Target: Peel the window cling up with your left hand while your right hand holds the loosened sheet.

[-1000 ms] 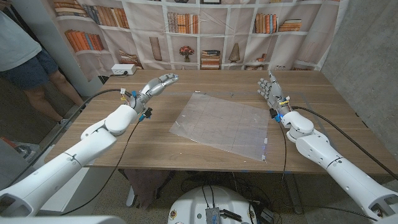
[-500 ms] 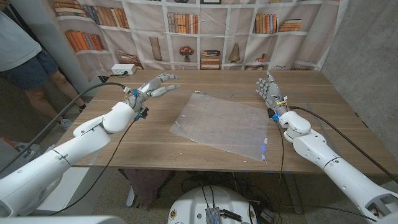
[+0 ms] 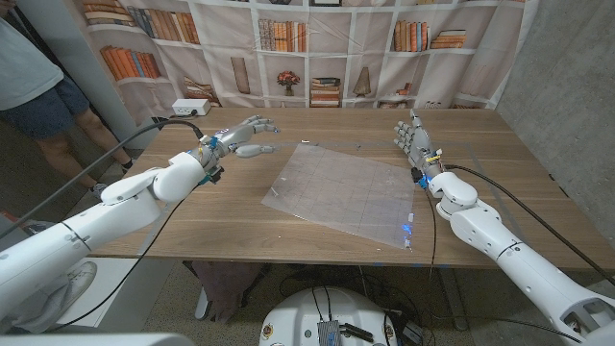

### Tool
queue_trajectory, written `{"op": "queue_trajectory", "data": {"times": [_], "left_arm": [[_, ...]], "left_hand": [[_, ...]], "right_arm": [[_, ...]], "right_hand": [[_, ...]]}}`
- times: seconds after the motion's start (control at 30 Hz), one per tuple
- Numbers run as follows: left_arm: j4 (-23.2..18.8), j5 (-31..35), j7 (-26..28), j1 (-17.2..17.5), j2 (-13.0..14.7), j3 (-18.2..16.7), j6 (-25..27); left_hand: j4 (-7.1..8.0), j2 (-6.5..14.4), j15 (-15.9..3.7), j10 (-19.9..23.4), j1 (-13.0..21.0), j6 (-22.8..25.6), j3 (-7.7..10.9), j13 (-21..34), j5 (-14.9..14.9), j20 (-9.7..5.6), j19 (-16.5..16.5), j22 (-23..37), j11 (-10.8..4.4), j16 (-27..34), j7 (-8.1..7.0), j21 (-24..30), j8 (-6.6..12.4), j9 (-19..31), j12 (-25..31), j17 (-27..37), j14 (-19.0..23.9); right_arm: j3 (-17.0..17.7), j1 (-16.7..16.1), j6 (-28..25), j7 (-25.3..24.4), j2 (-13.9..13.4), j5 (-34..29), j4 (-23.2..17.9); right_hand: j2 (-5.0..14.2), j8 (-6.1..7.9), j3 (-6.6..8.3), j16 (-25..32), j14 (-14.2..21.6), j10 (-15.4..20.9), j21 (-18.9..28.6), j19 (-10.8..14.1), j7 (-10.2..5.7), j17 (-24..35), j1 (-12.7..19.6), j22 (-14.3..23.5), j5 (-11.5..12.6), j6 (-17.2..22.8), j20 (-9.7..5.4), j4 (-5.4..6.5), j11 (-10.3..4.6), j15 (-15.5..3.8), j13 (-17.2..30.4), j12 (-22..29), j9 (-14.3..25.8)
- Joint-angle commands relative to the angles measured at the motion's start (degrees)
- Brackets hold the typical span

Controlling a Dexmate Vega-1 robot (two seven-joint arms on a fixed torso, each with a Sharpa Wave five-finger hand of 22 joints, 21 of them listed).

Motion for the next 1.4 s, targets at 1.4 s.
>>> {"op": "queue_trajectory", "data": {"times": [1.4], "left_arm": [[0.8, 29.2, -18.0, -14.7, 0.4, 8.2, -11.3]], "left_hand": [[2.06, -7.1, -3.98, -0.7, 4.8, 6.4, -1.24, 0.3, 0.7, -1.41, -4.5, 0.4, -1.06, 0.9, 0.04, 0.5, 4.83, 1.3, 1.0, 0.8, -8.1]], "right_arm": [[-1.2, 1.2, 4.9, -0.8, 1.0, -4.8, 2.8]], "right_hand": [[0.97, 0.87, 0.14, 0.7, 1.3, 1.3, -1.5, 0.9, -0.84, 0.0, 1.3, 0.3, -0.1, 1.0, -0.11, -1.02, -0.54, -1.25, 0.2, 0.9, 0.1]]}}
